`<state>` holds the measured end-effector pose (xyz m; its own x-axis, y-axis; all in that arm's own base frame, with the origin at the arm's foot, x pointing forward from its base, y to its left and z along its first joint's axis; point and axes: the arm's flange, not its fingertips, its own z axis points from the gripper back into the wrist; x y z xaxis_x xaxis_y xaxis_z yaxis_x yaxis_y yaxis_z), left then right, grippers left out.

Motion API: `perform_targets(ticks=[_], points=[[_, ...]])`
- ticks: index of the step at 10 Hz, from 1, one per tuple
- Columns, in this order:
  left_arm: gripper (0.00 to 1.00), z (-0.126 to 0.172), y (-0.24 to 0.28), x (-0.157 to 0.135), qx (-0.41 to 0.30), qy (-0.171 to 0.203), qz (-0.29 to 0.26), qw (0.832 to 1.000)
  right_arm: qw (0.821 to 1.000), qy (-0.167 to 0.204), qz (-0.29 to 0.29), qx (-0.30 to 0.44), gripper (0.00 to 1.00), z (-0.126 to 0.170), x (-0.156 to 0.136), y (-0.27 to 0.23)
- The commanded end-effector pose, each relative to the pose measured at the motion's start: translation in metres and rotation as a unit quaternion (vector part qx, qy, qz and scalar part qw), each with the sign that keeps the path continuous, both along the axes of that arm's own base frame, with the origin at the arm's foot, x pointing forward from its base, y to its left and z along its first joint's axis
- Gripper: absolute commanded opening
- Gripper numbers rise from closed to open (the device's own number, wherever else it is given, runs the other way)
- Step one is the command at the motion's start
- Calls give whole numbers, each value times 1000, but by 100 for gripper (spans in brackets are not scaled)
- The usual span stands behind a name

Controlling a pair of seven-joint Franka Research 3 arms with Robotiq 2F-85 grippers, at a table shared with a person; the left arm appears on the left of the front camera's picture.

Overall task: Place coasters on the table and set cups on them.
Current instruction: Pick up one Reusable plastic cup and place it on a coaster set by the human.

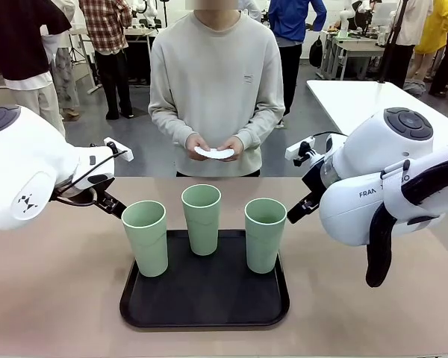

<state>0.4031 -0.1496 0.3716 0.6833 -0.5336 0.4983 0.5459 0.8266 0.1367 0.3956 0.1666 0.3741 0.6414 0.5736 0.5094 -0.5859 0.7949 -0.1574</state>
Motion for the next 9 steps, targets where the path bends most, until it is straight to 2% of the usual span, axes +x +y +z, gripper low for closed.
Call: perform_targets(ticks=[1,3,4,5,6,7,8,9], points=[[100,0,0,0,0,0,0,1000,1000,0,0,0,100,0,0,0],[100,0,0,0,0,0,0,1000,1000,0,0,0,100,0,0,0],[100,0,0,0,0,0,0,1000,998,15,-57,-8,100,13,13,-9],[100,37,15,-21,129,-163,31,978,997,14,-68,20,100,37,1,-19],[100,64,30,-54,130,-162,6,978,997,32,-65,17,100,52,-30,-25],[100,90,43,-91,117,-129,-25,984,997,55,-53,-12,100,70,-70,-28],[100,110,54,-124,139,-111,-33,983,996,58,-56,-25,100,92,-108,-29],[100,122,56,-156,108,-38,-69,991,994,80,-64,-38,100,105,-152,-26]])
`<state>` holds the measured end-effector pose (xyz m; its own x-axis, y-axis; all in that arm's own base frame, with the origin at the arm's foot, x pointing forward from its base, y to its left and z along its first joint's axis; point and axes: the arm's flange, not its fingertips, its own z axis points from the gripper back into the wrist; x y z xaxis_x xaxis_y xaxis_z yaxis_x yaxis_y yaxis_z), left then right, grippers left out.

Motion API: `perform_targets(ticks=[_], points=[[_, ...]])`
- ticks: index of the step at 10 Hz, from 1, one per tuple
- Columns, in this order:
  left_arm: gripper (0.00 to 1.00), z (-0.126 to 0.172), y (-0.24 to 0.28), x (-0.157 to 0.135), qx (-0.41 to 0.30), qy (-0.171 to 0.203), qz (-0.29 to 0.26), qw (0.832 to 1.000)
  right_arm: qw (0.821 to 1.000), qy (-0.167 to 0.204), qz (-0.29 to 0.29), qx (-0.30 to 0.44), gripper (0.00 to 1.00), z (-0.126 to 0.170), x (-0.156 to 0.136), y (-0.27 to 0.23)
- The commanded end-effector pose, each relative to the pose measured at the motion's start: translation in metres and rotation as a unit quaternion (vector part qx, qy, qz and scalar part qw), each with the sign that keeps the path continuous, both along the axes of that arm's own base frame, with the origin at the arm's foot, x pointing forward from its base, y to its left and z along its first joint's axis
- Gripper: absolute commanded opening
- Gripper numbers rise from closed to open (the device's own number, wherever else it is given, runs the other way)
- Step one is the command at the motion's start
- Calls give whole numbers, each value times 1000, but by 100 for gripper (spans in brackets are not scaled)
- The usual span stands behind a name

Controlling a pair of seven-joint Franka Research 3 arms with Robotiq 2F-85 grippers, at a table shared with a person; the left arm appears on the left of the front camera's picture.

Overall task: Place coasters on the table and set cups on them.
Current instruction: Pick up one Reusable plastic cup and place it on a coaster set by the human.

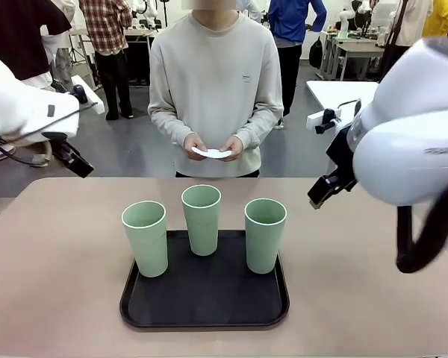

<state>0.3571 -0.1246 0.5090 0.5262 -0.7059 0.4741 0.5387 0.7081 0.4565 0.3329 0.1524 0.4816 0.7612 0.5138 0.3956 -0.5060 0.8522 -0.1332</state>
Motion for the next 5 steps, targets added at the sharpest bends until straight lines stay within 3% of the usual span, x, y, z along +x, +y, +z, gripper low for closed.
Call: perform_targets(ticks=[1,3,4,5], points=[[100,-16,34,-131,-45,146,-35,988,999,42,-12,-20,100,-6,-122,-15],[100,-19,39,-155,-123,244,-19,962,995,89,-40,4,100,-35,-153,-28],[100,18,-10,-62,-57,132,-55,988,999,42,-13,-29,100,38,-75,6],[100,18,-10,-62,-57,132,-55,988,999,42,-13,-29,100,38,-75,6]])
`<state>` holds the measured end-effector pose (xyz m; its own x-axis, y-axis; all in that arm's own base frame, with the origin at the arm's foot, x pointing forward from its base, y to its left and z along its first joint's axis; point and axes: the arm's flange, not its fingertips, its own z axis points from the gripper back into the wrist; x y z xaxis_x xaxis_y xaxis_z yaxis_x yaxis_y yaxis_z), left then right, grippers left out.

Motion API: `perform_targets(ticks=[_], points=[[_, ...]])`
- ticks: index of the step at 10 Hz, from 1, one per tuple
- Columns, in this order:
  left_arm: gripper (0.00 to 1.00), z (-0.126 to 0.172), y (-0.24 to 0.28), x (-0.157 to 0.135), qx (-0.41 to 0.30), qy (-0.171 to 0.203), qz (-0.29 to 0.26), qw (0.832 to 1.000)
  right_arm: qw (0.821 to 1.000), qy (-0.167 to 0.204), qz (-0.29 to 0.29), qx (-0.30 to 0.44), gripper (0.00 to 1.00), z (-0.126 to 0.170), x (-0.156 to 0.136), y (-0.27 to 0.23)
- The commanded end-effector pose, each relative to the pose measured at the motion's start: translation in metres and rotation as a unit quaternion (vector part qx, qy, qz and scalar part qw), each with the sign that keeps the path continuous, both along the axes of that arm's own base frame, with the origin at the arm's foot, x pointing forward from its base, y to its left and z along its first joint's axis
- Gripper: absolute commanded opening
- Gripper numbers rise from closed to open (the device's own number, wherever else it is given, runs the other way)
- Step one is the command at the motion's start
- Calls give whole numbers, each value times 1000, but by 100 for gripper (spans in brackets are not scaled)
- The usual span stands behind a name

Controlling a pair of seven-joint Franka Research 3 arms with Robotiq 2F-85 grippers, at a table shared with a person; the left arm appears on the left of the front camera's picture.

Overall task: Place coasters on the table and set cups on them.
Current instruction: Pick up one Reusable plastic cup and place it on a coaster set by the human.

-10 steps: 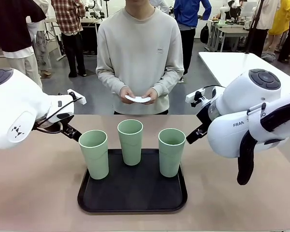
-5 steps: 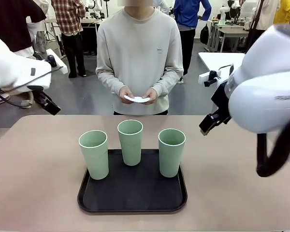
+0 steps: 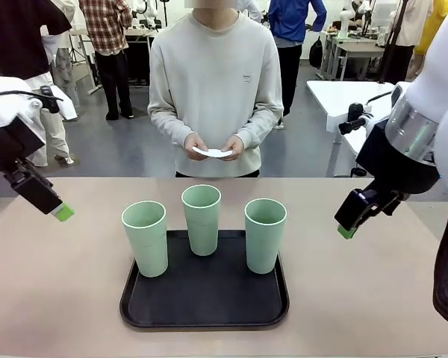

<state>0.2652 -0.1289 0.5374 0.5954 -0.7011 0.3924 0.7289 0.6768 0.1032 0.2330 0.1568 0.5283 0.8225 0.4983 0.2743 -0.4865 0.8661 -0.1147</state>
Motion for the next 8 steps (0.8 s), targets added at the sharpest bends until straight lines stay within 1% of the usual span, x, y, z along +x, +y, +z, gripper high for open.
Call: perform_targets(ticks=[1,2,3,4,5,6,7,8], points=[[100,-10,-6,30,27,-49,7,998,1000,-18,8,-4,100,-8,25,2],[100,0,0,0,0,0,0,1000,1000,0,0,0,100,0,0,0],[100,-9,23,31,-179,75,42,980,958,64,-49,274,100,-15,8,-42],[100,-17,43,35,-275,116,71,952,915,96,-90,381,100,-20,7,-78],[100,-11,78,49,-420,189,94,882,835,106,-110,528,100,-26,6,-115],[100,-29,102,65,-500,244,124,822,797,118,-129,578,100,-30,13,-147],[100,-36,123,83,-525,271,155,792,765,142,-156,609,100,-40,16,-160],[100,-54,146,88,-545,280,199,765,748,156,-185,619,100,-52,16,-179]])
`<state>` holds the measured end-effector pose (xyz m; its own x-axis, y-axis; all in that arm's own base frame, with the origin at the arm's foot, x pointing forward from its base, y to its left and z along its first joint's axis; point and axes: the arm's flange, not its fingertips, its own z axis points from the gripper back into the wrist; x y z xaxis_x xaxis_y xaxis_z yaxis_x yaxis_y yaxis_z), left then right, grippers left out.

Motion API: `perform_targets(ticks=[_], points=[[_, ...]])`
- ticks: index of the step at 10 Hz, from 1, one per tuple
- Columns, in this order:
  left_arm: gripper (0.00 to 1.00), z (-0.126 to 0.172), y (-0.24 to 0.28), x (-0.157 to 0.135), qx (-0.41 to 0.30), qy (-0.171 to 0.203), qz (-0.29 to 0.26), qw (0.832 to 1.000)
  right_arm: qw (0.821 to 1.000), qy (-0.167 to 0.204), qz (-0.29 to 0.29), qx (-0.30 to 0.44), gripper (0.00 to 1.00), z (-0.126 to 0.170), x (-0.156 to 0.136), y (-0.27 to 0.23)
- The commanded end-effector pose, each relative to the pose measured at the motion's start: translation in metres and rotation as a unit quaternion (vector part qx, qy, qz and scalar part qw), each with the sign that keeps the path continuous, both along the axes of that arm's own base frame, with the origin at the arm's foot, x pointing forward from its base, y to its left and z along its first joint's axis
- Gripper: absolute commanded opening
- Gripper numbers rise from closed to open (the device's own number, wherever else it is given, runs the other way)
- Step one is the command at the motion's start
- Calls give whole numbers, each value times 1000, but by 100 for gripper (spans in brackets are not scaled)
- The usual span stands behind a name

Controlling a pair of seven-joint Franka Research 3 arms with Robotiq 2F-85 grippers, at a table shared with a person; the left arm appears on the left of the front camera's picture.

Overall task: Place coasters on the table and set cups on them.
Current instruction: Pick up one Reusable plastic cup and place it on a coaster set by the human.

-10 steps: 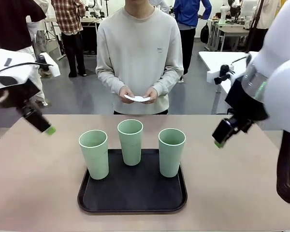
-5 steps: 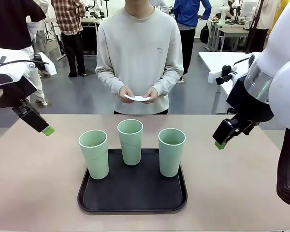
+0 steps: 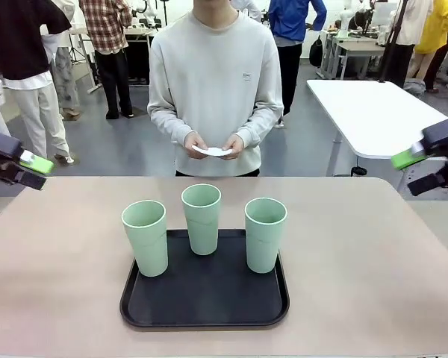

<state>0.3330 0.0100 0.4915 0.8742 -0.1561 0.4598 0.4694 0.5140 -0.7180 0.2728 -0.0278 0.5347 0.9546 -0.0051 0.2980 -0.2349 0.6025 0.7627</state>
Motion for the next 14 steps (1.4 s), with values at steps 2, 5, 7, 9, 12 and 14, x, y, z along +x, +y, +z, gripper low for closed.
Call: perform_targets(ticks=[2,5,7,9,12,14], points=[[100,-9,76,25,-181,156,129,962,963,122,-116,212,100,-83,-31,-31],[100,-10,108,22,-160,202,152,954,958,155,-108,218,100,-95,-47,-60],[100,-10,96,13,-132,224,165,951,956,170,-124,206,100,-98,-53,-70],[100,-14,94,3,-121,234,175,949,956,169,-135,198,100,-94,-61,-80],[100,-11,95,-13,-75,233,220,944,957,171,-141,190,100,-95,-66,-86],[100,-16,96,3,-122,229,177,949,952,178,-148,202,100,-71,-35,-120]])
